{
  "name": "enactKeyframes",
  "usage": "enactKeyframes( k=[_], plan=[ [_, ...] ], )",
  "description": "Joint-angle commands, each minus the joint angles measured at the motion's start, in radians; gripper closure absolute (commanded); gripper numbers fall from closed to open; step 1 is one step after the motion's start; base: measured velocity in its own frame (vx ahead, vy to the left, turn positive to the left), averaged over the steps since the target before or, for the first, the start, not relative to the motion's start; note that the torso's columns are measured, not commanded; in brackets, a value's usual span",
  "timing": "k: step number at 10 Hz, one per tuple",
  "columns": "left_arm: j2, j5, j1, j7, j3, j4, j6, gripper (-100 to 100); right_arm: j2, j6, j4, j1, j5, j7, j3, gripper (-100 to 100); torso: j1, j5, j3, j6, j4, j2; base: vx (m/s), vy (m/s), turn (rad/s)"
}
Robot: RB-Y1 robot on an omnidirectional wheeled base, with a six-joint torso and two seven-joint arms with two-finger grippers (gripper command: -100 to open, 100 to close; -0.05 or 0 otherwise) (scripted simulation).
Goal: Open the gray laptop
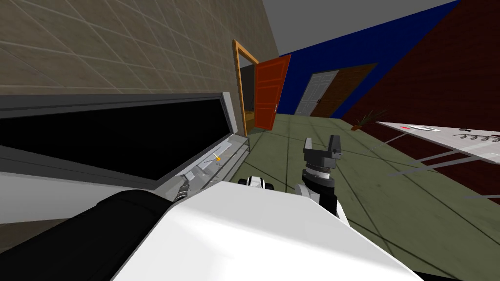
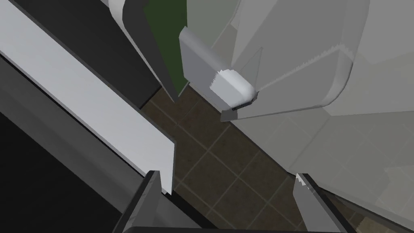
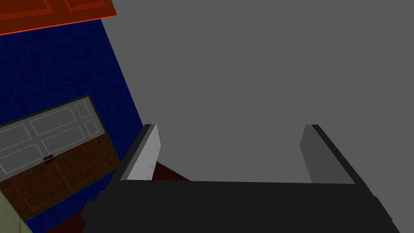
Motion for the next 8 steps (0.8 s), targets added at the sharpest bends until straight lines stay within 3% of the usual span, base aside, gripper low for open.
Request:
enactKeyframes(
  k=[1,2,8],
  plan=[
    [0.000,-0.003,0.000,0.001,0.043,0.067,0.011,-100,0.000,0.000,0.000,0.000,0.000,0.000,0.000,0,0.000,0.000,-0.001,0.000,0.000,-0.002,0.205,-0.064,-0.167],
    [0.000,-0.003,0.000,0.001,0.043,0.065,0.011,-100,0.000,0.000,0.000,0.000,0.000,0.000,0.000,0,-0.002,0.000,-0.004,0.000,-0.002,-0.007,0.151,-0.062,-0.037],
    [-0.011,-0.011,0.010,-0.003,0.139,0.214,0.027,-100,0.000,0.000,0.000,0.000,0.000,0.000,0.000,0,0.000,0.000,-0.002,0.000,-0.001,-0.004,0.196,-0.048,-0.112]
  ],
)
